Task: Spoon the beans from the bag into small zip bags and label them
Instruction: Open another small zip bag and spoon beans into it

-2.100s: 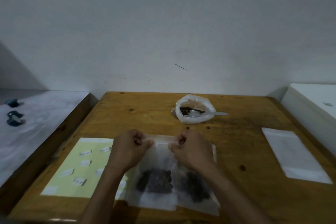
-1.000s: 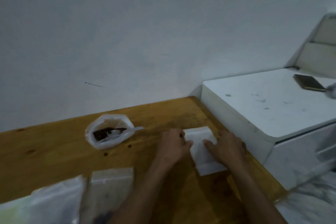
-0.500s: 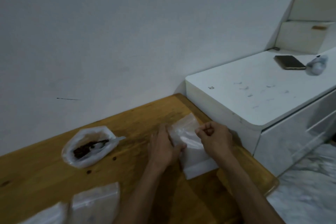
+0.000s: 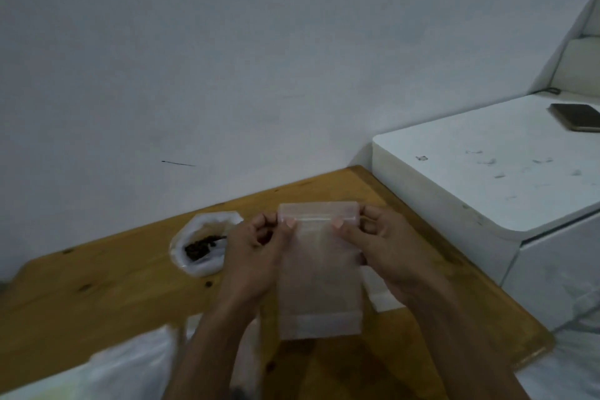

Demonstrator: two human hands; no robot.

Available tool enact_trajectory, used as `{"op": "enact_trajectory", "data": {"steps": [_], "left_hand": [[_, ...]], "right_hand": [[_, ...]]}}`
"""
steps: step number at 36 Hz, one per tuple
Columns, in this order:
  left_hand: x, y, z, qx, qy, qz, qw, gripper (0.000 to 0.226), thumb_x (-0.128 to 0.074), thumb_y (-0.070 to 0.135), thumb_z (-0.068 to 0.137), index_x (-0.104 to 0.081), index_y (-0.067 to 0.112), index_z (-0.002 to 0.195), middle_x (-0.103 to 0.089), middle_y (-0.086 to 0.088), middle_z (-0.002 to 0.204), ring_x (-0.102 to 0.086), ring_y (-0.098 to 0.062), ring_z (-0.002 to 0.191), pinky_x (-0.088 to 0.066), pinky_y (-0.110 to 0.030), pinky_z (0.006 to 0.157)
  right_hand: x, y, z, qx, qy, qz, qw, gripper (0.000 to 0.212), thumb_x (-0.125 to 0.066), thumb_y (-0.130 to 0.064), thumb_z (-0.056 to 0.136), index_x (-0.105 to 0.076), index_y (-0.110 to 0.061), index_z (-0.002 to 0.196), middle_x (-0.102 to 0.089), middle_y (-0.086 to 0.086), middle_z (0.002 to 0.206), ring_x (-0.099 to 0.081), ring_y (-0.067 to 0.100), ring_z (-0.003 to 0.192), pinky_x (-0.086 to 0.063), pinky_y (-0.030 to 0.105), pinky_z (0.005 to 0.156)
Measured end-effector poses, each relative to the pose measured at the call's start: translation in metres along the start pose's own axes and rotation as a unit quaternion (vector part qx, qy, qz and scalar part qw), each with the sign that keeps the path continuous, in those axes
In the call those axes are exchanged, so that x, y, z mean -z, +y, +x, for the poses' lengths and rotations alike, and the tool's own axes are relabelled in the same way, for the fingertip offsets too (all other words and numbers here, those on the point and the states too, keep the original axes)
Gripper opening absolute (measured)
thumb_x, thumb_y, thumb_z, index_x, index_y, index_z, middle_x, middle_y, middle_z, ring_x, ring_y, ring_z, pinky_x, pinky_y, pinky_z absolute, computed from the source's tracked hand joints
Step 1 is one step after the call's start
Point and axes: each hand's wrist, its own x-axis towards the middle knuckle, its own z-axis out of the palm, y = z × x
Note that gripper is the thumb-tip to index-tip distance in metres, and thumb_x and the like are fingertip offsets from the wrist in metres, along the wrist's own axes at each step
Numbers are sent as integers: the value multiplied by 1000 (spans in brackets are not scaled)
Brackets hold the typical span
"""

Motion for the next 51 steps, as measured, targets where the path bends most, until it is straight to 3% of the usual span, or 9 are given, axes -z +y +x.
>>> {"op": "enact_trajectory", "data": {"steps": [8,13,20,25,30,33,39,46,51], "left_hand": [[76,12,-23,-89,234,179,951,20,-79,38,79,-63,27,84,-63,6,74,-59,-5,67,-51,-23,57],[99,30,-41,-65,176,3,982,43,-72,49,77,-68,7,78,-68,-2,67,-63,-11,61,-53,-23,57],[140,29,-52,-44,163,-81,982,37,-73,46,75,-72,9,81,-72,-16,85,-70,-37,89,-54,-61,89],[153,28,-60,-30,137,-96,986,53,-68,52,70,-71,4,93,-73,-14,94,-70,-31,97,-53,-58,95],[159,28,-62,-21,118,-81,989,35,-65,42,74,-72,10,85,-73,-5,87,-69,-20,87,-52,-57,97],[161,27,-62,-23,116,-38,992,33,-63,44,78,-70,13,81,-71,-8,86,-67,-28,90,-52,-58,95],[157,22,-58,-48,140,104,983,25,-54,23,97,-66,9,81,-68,-6,80,-67,-26,81,-55,-57,81],[151,24,-54,-42,151,142,977,22,-53,17,93,-67,15,75,-69,6,73,-69,-14,72,-60,-52,72],[153,25,-51,-42,135,146,979,30,-50,31,83,-66,8,72,-68,-7,70,-67,-31,71,-57,-59,67]], "right_hand": [[-91,-5,-7,110,18,-60,992,7,-78,-17,85,-73,-16,89,-78,-3,84,-74,14,79,-62,35,71],[-145,-8,-21,191,-67,-93,975,12,-76,-14,86,-66,-15,93,-73,-3,88,-70,8,82,-61,26,67],[-178,-11,-26,169,-226,-73,957,29,-69,-33,91,-66,-27,120,-71,-10,113,-67,12,108,-59,38,89],[-190,-18,-23,115,-234,-45,964,30,-65,-44,87,-75,-26,108,-74,-7,102,-70,19,99,-60,39,77],[-192,-19,-19,75,-260,-19,962,27,-67,-33,87,-77,-16,106,-75,-4,96,-72,19,96,-60,35,74],[-191,-17,-18,89,-240,-44,966,17,-64,-23,95,-77,-15,104,-76,-1,94,-73,19,93,-62,42,76],[-200,-9,-19,304,-117,-283,902,14,-62,-20,96,-75,-18,92,-71,-12,80,-66,2,76,-50,11,63],[-208,-3,-28,299,-25,-280,912,17,-63,-17,96,-67,-12,80,-67,-3,72,-64,8,63,-47,10,51],[-211,0,-29,257,-5,-254,932,17,-62,-18,96,-66,-12,80,-68,-1,75,-66,8,61,-55,21,53]]}}
